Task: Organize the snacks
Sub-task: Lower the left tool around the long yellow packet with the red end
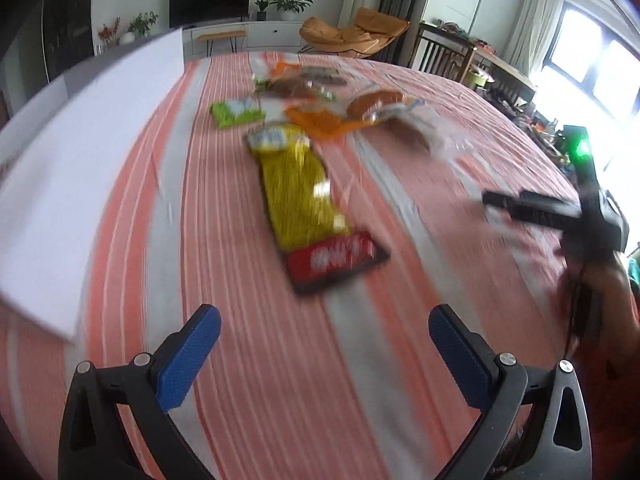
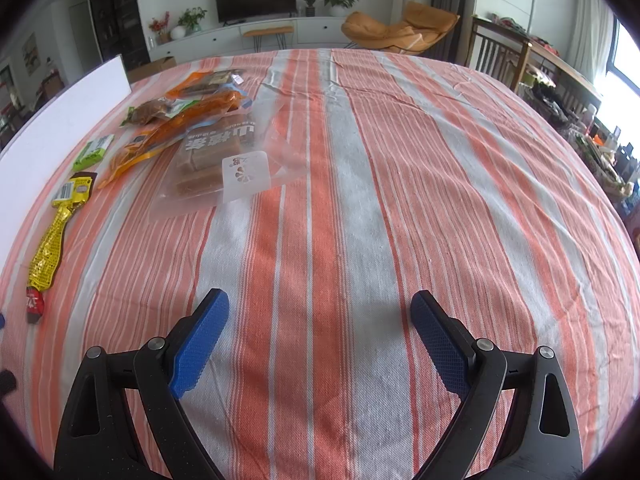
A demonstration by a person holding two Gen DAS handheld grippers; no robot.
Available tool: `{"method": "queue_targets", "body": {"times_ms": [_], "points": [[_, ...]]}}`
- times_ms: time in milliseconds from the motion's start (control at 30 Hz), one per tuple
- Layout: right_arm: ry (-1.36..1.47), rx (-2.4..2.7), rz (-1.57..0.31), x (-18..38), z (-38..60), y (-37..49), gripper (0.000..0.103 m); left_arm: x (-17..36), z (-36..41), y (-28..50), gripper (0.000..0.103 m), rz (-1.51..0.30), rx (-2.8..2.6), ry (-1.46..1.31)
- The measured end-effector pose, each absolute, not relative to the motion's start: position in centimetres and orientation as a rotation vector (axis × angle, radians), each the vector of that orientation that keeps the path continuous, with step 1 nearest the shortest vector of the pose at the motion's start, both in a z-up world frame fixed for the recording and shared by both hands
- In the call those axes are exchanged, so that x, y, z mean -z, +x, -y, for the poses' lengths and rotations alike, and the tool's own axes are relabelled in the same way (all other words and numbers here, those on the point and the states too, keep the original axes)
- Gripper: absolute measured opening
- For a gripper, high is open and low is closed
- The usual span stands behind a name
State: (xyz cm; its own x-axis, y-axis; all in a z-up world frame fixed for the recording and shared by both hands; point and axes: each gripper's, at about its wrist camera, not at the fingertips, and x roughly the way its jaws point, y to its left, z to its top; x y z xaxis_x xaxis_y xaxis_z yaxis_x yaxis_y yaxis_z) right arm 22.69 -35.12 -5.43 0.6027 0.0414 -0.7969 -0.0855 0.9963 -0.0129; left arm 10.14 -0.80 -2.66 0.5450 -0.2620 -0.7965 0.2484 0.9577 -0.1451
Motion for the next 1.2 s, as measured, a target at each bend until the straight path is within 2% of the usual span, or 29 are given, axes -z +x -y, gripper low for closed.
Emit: {"method": "queue_targets", "body": {"times_ms": [167,300,433,700,900,1200], "points": [[-0.051,-0.074,-0.921,5.4,35.2,22.7,0.094,2.2,2.6,15.9,0.103,-0.978,0.171,0.012],[-0.051,-0.074,-0.921,5.5,35.3,22.8,0.094,4.4,2.6,20.0,0.102,-1.081,0.095,-0.071],[-0.049,-0.074,-0.922,5.4,35.1,22.7,0.095,5.1,2.3,19.9,0.098,-1.075,0.041,0.003],[-0.046,-0.077,-0.921,5.3,35.5,22.7,0.095,5.0,-2.6,20.2,0.103,-1.011,-0.007,-0.072],[-0.046,-0.077,-0.923,5.3,35.5,22.7,0.095,5.3,-2.5,19.4,0.103,-0.931,0.009,-0.052],[-0.044,-0.077,-0.923,5.3,35.4,22.6,0.095,5.4,-2.7,19.5,0.103,-0.93,0.013,-0.059]]}}
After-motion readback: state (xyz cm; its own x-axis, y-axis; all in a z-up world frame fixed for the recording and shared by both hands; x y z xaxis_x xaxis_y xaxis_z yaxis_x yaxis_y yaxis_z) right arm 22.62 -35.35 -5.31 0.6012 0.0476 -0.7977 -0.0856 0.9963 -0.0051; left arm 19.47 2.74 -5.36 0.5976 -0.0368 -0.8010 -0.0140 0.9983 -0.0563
